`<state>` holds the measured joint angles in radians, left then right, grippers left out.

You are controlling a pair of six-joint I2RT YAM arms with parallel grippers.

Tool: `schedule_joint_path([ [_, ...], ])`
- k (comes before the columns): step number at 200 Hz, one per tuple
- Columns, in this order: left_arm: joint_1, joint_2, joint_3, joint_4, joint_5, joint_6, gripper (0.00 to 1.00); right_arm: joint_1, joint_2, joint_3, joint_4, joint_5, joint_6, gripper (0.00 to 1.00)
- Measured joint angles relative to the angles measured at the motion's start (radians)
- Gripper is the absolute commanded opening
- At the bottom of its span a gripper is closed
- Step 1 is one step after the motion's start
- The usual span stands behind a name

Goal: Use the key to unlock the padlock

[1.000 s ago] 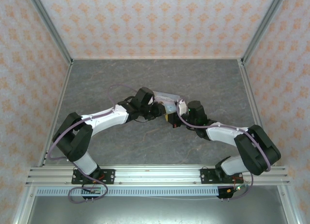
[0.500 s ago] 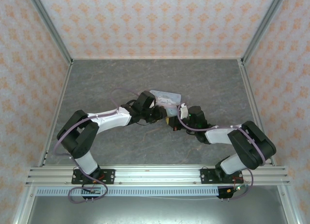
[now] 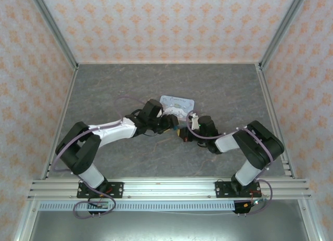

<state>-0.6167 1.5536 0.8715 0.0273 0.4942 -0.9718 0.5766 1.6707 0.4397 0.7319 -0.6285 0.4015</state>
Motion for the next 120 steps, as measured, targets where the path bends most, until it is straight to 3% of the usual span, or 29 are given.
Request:
schedule_joint_path([
  [29, 0.019, -0.061, -0.063, 0.034, -0.026, -0.027, 0.59, 0.024, 0.011, 0.014, 0.019, 0.000, 0.045, 0.00],
  [77, 0.019, -0.064, -0.233, 0.203, -0.061, -0.144, 0.58, 0.037, 0.011, 0.014, 0.063, 0.000, 0.164, 0.00],
  [120, 0.019, -0.050, -0.287, 0.378, -0.084, -0.230, 0.53, 0.056, 0.012, 0.032, 0.062, 0.000, 0.237, 0.00],
])
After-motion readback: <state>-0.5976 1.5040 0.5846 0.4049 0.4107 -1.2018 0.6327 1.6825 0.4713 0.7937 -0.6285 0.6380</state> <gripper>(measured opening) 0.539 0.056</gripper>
